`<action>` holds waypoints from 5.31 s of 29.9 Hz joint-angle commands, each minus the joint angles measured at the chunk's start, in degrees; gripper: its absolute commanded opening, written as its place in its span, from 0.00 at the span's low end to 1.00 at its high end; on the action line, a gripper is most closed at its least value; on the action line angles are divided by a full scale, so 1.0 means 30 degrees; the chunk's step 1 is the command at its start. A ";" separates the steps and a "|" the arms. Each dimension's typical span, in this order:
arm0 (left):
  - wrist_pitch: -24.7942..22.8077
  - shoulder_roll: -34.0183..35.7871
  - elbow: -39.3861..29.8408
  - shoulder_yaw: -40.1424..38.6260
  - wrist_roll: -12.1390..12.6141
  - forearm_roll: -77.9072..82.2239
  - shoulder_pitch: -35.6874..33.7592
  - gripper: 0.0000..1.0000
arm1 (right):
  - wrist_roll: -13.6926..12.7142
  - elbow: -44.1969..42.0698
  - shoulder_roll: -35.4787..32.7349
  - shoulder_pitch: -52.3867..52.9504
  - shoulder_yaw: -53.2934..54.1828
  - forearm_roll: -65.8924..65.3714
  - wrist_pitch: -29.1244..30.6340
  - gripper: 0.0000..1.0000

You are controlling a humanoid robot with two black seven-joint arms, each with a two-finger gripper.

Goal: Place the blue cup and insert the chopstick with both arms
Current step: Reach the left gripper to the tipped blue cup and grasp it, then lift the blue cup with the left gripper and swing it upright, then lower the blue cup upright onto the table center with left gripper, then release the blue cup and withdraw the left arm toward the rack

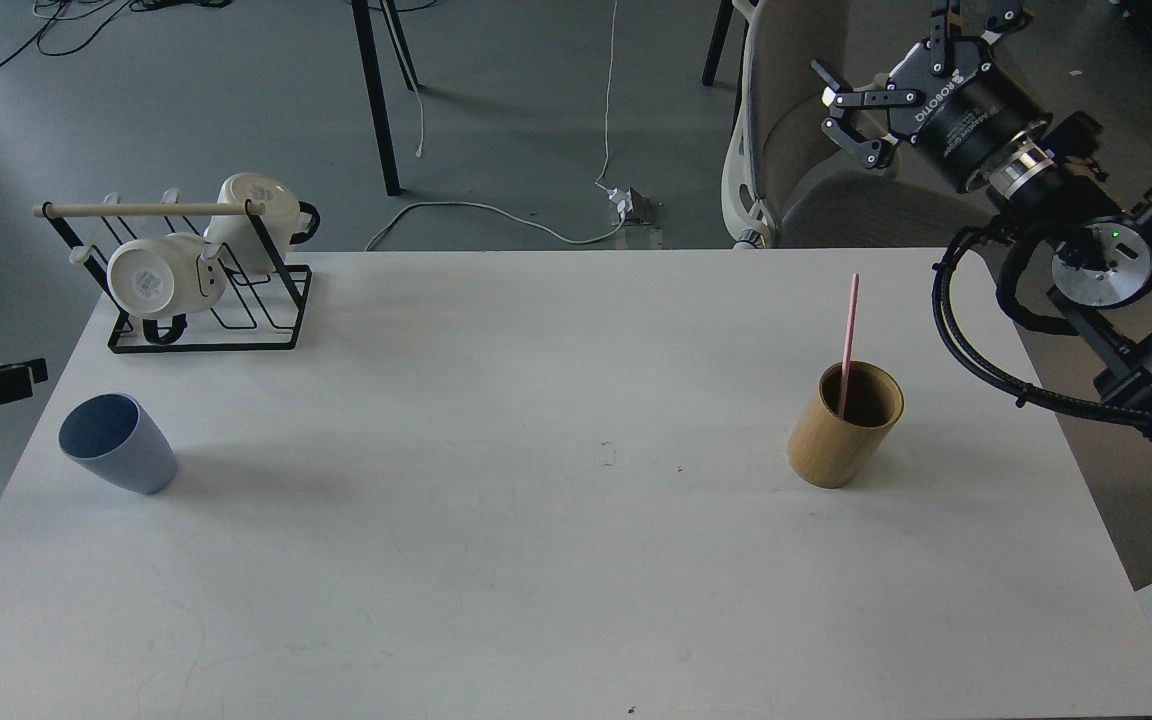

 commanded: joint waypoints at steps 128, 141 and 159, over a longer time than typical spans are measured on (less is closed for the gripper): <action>-0.5207 -1.7635 0.0546 1.0910 -0.0002 0.2231 -1.1837 0.06 | -0.0205 -0.3749 -0.0056 0.0045 0.2637 0.0296 0.0000 0.99; -0.5266 -1.7547 0.0371 1.0881 -0.0002 0.2260 -1.1691 0.09 | -0.0205 -0.3690 -0.0056 -0.0160 0.2637 0.0296 0.0000 0.99; -0.5412 -1.6846 0.0371 1.0618 -0.0002 0.1909 -1.1515 0.40 | -0.0205 -0.3660 -0.0027 -0.0218 0.2637 0.0296 0.0000 0.99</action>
